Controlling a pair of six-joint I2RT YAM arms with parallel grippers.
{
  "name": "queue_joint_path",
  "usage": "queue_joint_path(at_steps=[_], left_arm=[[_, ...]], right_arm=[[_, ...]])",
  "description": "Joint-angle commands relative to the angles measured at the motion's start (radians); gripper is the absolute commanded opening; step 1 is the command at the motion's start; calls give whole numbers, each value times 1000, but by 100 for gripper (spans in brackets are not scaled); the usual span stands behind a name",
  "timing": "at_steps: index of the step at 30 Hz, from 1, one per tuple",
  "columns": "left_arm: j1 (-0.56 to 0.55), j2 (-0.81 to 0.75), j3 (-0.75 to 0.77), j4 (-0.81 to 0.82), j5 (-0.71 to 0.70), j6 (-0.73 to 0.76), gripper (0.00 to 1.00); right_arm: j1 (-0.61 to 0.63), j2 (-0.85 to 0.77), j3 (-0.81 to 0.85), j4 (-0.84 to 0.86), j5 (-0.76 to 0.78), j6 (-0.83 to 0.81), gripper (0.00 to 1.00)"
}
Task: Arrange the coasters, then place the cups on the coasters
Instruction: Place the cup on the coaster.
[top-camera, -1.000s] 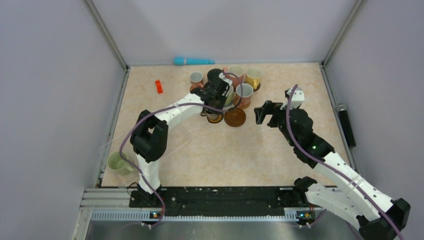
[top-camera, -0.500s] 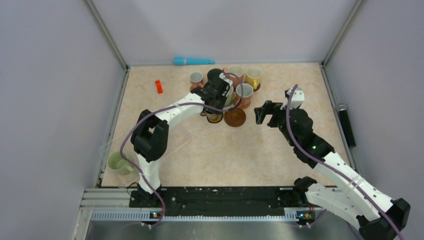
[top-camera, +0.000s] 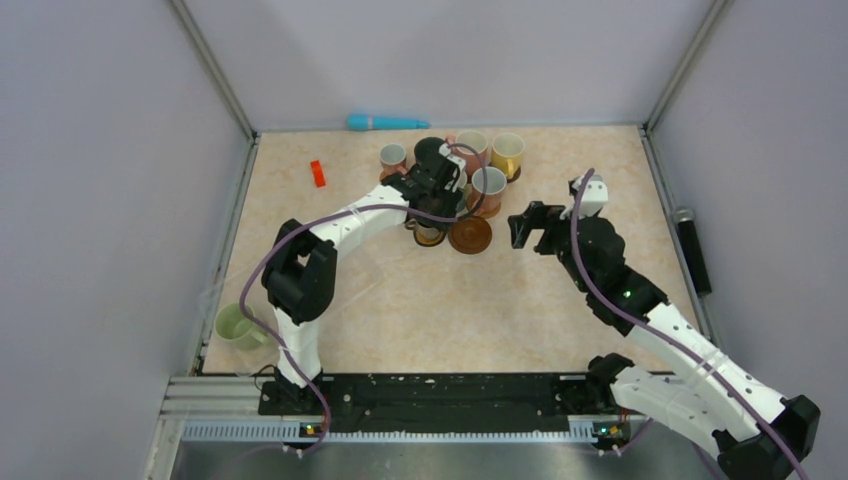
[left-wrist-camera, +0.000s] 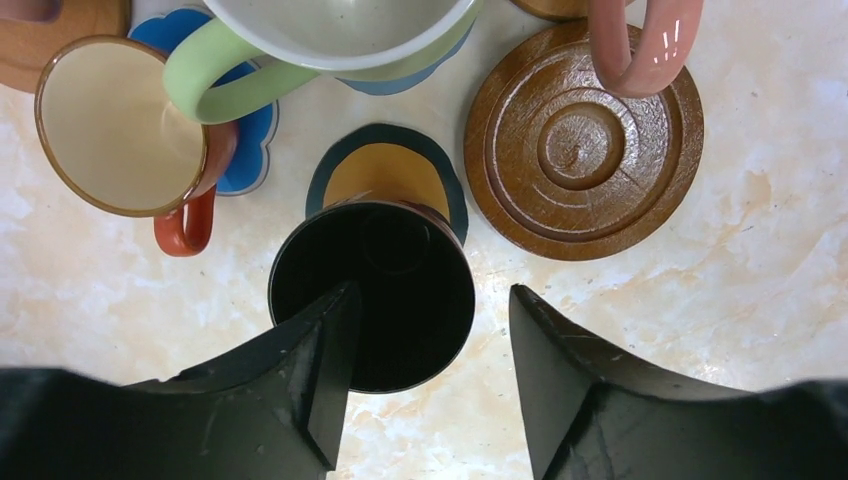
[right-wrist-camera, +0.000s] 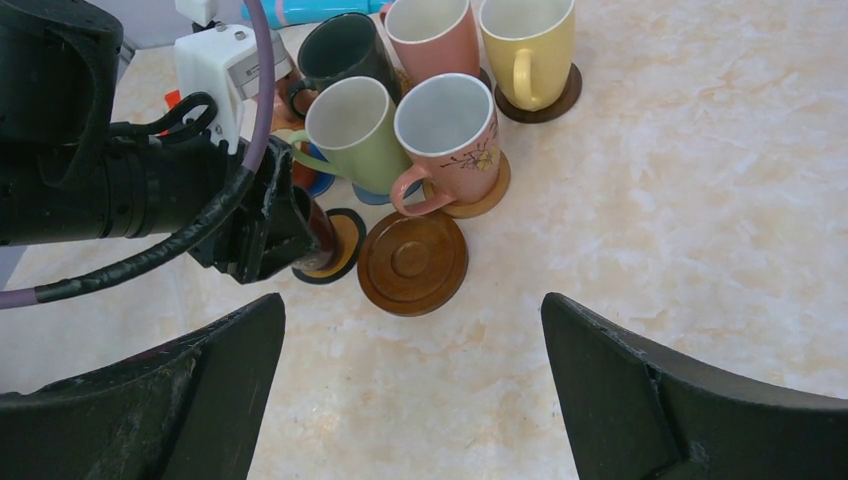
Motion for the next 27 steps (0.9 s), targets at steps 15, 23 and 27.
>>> queue_joint_path(at_steps=[15,23,27], left_arm=[[30,-290,-29,-75,-228,-120,87],[149,-420,-160,-151,-380,-216,96],[246,-525,-276,-161,-396,-317,99]], right_arm=[[-8,19,-2,51,-13,-6,98],[-8,5,-5,48,-10,-5,98],[-8,5,-5,50,-15,-5,98]])
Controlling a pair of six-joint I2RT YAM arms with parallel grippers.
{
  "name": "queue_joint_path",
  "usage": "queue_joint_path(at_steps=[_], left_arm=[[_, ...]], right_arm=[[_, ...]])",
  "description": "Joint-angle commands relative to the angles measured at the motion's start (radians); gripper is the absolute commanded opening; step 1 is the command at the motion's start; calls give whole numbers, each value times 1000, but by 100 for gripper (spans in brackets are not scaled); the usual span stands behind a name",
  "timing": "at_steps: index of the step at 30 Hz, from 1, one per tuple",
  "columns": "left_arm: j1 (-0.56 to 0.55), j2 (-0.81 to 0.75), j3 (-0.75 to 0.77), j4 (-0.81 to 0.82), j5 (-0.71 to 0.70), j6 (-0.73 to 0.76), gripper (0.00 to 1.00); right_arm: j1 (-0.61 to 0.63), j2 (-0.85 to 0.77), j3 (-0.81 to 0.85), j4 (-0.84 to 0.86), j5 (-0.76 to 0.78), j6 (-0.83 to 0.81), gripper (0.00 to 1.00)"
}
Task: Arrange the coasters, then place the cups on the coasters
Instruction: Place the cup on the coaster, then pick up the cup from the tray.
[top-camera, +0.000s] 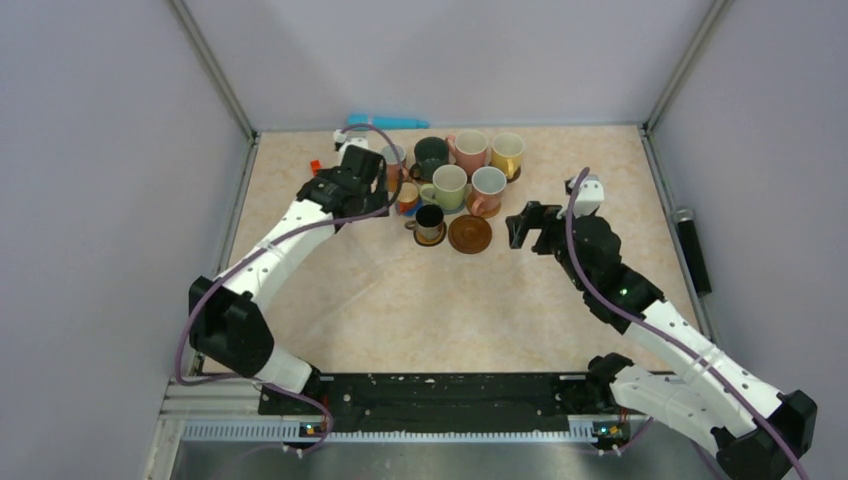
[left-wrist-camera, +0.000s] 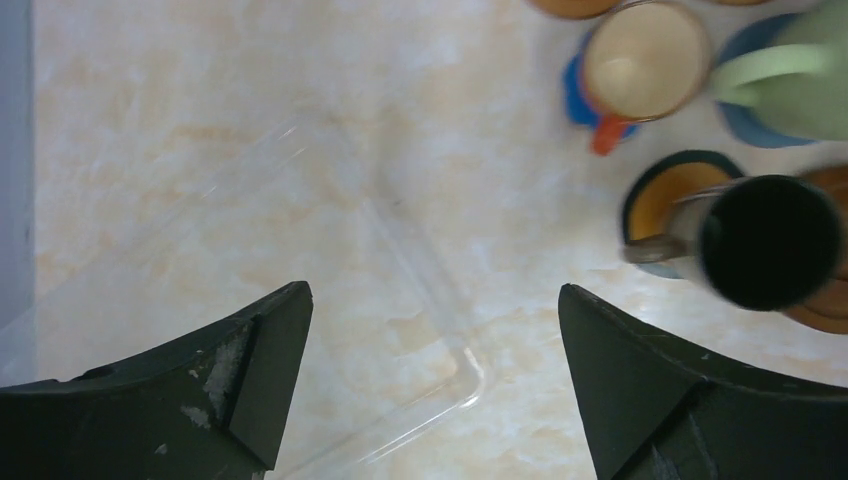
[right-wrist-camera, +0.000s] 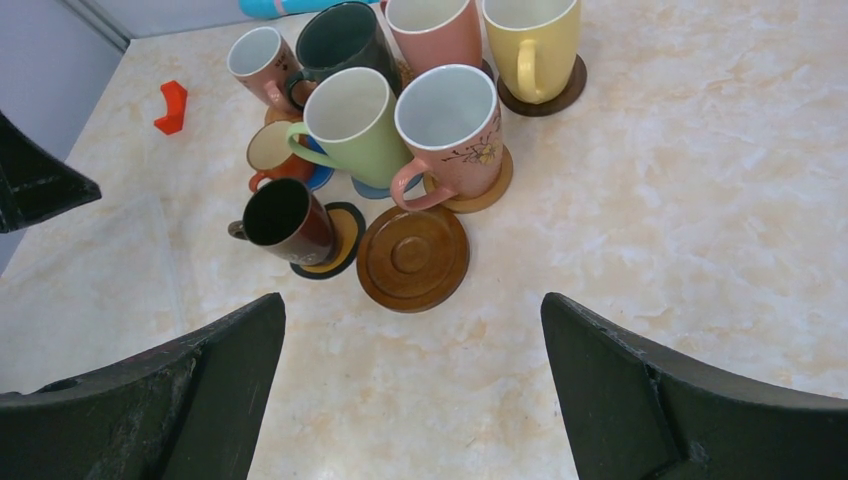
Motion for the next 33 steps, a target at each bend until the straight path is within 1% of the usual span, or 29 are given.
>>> queue_joint_path(at_steps=[1,6,10,13,17,20,23,26,29,33], left_arm=[[102,-147,-120,-38,-65,-143,99],[260,-314,-309,-16,-53,-222,99],[367,-428,-416,-48,-105,-272,99],[424,-505,-466,-66,-128,-283,99],[504,-585,-507,-117,-192,-354,98],[580,-639,-543,-134,-223,-409,92],[656,-658,-580,-146,-213,-466,86],[715,-628,-599,-175,-187,-517,81],[757,-584,-615,-173,-158,-541,77],[783,-556,-649,-133,-113,-544,73]], right_arm=[[-8,-19,-2,41,-7,-6,98],[-8,-12,-8,52,-20,-3,98],[-8,1,-8,55,-24,-1,98],[-8,9,-8,57,-28,1,98],[-8,13,-12,65,-34,4,98],[-8,18,-15,72,-40,3,98],[-8,24,-15,72,-43,3,98],[-8,21,-15,69,-40,4,98],[-9,18,-15,69,-39,3,98],[-8,18,-15,68,-37,3,98]])
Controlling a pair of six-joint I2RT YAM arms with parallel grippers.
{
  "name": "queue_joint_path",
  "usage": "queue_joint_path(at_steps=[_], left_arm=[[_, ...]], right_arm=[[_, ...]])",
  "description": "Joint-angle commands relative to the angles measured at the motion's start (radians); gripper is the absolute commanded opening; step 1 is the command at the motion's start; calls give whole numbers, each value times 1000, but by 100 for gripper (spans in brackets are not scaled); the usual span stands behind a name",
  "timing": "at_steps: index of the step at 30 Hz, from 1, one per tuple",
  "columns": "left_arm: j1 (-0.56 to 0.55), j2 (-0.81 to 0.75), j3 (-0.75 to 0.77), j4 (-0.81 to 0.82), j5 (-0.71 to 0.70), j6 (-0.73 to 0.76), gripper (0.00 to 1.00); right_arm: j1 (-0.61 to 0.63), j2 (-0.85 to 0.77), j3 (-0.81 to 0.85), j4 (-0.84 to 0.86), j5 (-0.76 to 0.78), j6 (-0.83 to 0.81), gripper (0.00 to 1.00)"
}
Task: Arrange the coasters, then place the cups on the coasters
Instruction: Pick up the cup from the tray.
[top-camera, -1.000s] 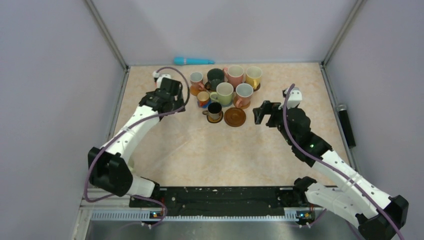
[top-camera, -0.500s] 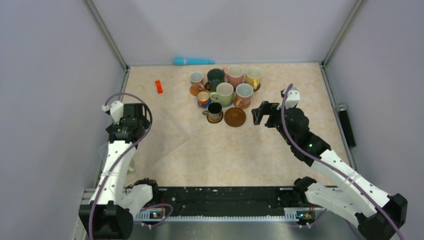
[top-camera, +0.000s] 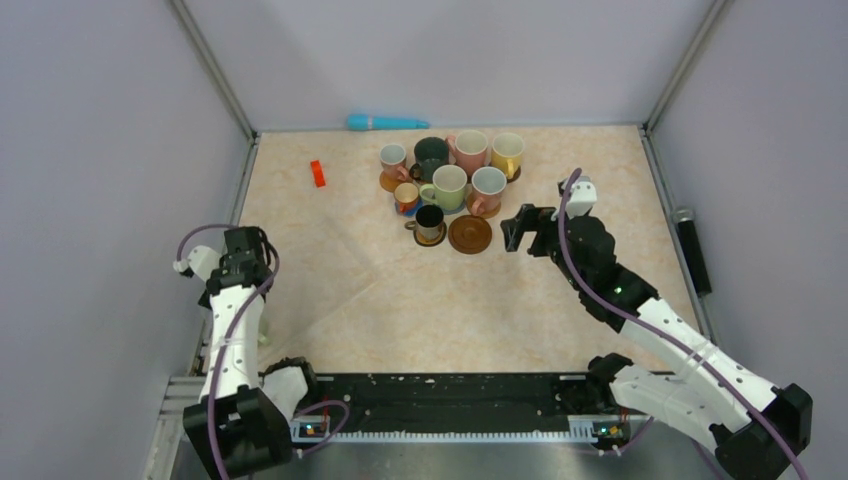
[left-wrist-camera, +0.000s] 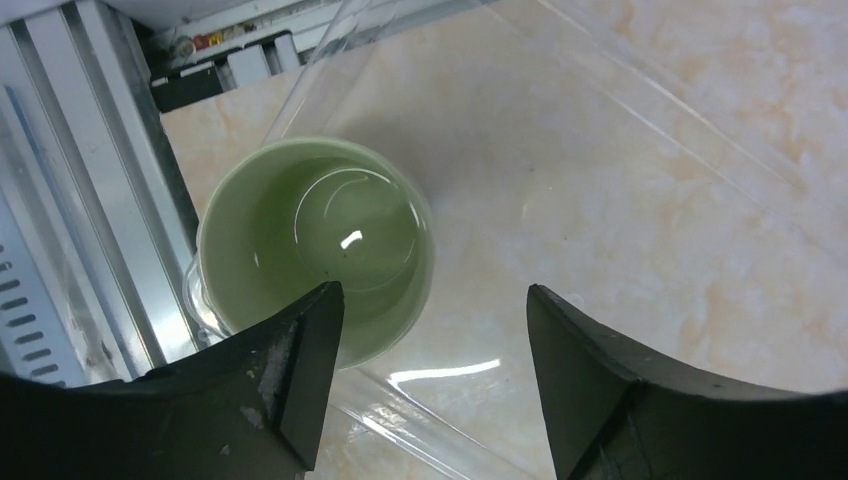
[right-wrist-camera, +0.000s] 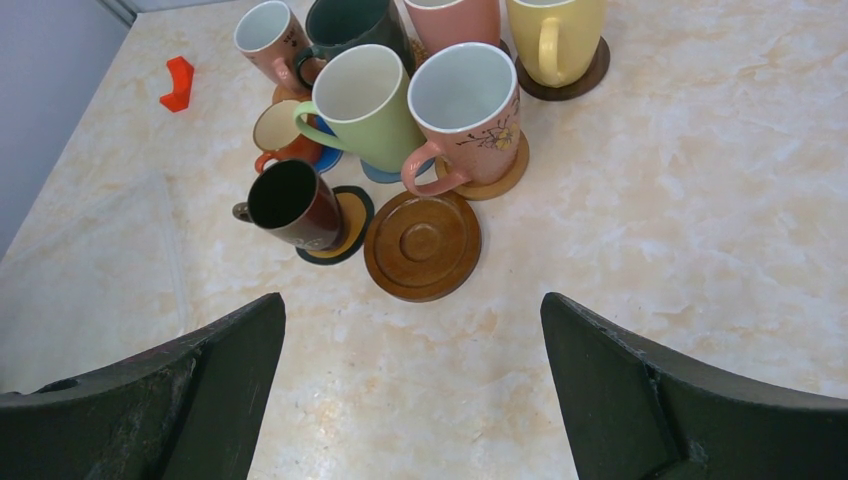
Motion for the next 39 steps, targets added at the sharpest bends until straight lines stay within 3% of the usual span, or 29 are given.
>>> queue_joint_path(at_steps=[1,8,17,22,24,28,39], left_arm=[[26,18,-34,33,37,-47,71],[53,27,-67,49,33,-91,57],[70,50,-86,71,44,-110,50],[71,49,-77,68,33,-106,39],[71,34,-64,53,7,-103,30],[71,1,-25,22,-61,-91,1],[69,-41,60,-35,-38,-35,0]], right_arm=[[-8,-6,5,41,3,3,98],[-7,-10,7,39,-3,3,98],[-8,-13,10,34,-4,1,98],[-8,-12,8,34,-3,0,98],[-8,-9,10,34,-5,0,98],[-8,-9,8,36,-8,0,98],[-8,6,10,39,-12,-3,98]])
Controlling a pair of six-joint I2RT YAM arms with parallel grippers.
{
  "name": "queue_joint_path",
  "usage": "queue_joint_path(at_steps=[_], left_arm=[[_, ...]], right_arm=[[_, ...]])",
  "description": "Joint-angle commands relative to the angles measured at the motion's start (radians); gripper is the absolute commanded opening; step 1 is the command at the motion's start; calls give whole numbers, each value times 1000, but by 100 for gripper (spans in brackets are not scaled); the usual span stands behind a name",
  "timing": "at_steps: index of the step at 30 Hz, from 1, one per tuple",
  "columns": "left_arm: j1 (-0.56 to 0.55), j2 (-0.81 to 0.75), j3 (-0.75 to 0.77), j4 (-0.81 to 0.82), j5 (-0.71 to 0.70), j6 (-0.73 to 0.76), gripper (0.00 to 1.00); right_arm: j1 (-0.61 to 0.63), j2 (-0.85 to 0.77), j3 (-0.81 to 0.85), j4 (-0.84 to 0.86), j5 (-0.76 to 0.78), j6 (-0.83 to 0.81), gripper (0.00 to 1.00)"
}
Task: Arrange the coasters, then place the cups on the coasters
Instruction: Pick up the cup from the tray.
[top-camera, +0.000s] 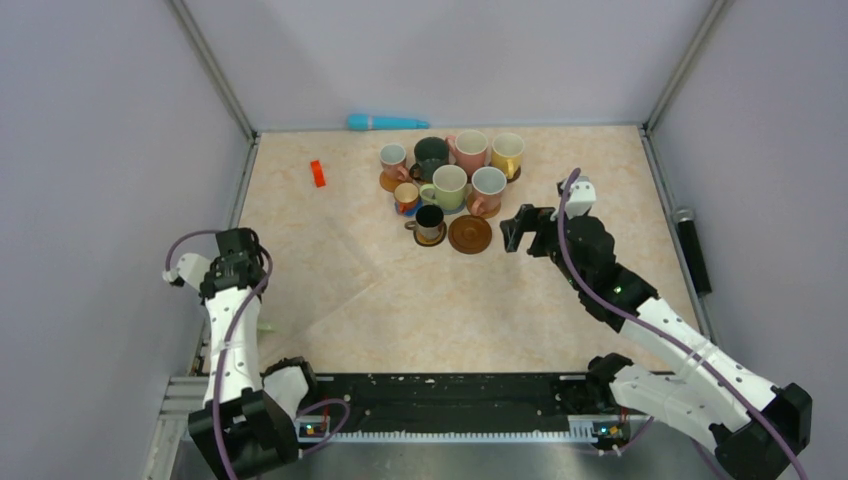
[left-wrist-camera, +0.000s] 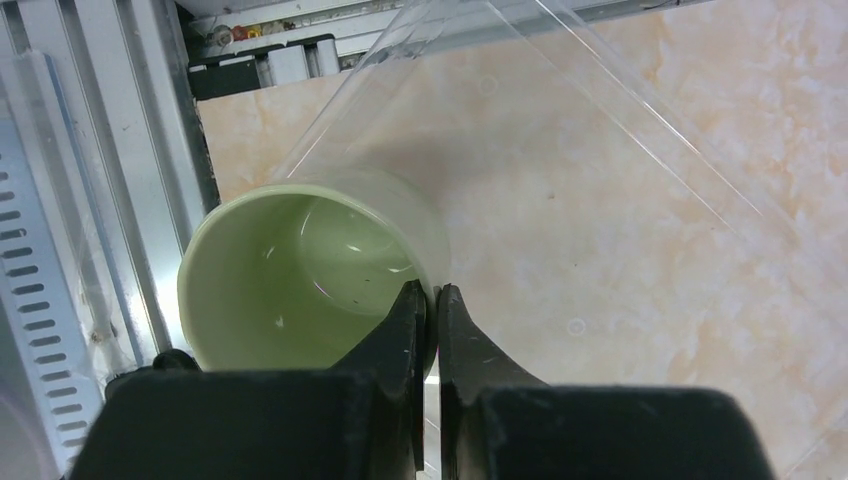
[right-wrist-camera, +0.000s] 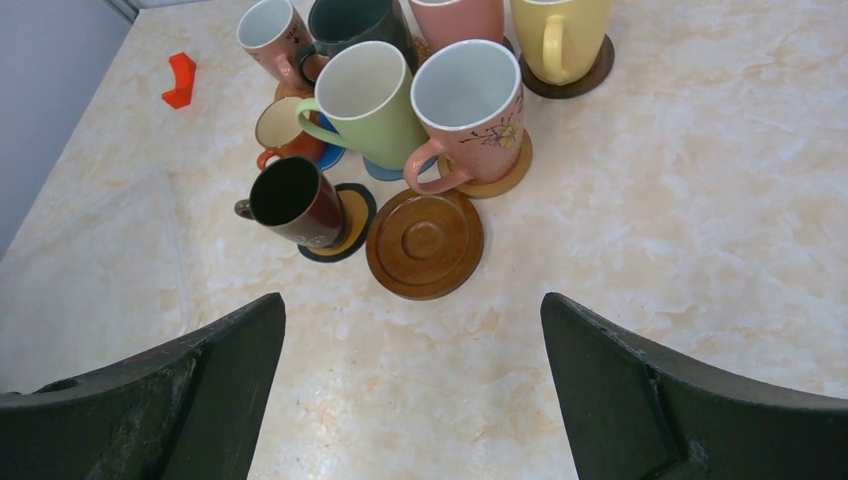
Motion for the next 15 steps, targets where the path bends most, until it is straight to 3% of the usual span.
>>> queue_joint_path(at_steps=[1,7,15], left_arm=[[1,-49,61,10,-26,69,0],[-49,-94,88,58,16,216,0],[-243,-162,109,128,106,363,0]], right_arm=[[-8,3,10,40,-6,-2,98],[-7,33,3,64,-32,0,98],[-7,99,37,54,-25,-1,98]])
